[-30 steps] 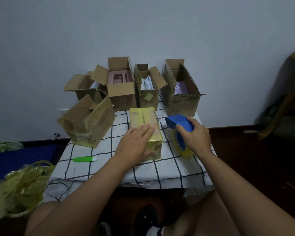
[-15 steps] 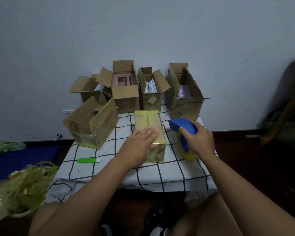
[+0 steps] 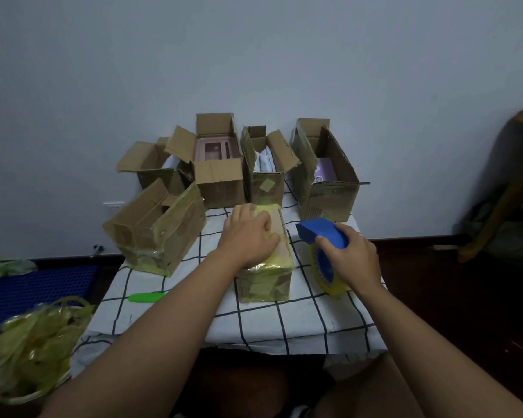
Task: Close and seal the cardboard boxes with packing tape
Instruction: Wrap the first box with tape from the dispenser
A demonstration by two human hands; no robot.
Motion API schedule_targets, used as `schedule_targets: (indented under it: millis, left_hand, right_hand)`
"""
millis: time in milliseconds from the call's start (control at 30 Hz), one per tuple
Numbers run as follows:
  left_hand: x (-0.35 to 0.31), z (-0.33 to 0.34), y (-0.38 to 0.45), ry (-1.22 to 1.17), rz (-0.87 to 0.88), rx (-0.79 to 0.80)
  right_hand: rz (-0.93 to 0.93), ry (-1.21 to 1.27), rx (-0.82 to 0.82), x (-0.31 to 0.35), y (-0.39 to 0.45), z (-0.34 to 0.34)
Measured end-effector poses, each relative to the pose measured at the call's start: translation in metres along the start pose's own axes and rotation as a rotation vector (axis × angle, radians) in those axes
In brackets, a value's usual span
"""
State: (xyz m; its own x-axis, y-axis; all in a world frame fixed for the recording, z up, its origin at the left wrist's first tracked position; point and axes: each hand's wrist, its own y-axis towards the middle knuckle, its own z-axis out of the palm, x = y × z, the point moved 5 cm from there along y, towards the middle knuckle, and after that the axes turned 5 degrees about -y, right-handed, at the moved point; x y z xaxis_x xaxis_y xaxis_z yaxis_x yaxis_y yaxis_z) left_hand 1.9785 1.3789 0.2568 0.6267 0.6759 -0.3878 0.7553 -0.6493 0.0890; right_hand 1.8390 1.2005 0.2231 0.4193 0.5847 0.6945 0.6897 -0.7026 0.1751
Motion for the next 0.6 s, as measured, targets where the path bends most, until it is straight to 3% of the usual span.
schedule_targets:
  millis: [233,300,433,533,600]
  left_hand:
    - [0.01,0.021,0.017,0.162,-0.031,0.219]
    - [0.002,0.018,0.013,0.21,0.003,0.164]
    - [-0.02,0.001,-0.004,0.229,0.066,-0.136]
    - [-0.015,0.011,-0.015,0.121,0.091,0.046]
    - [-0.01,0.016,-0.027,0.196,0.122,0.15]
  right_hand:
    - [-0.008,-0.007,-0.022,0.0,0.002,0.0]
    - [-0.01,-0.017,-0.015,0.001,0.002,0.0]
    - [-0.022,-0.019,-0.008,0.001,0.002,0.0]
    - [-0.025,-0.015,-0.002,0.0,0.0,0.0]
    - [-0.026,-0.02,0.01,-0.002,0.0,0.001]
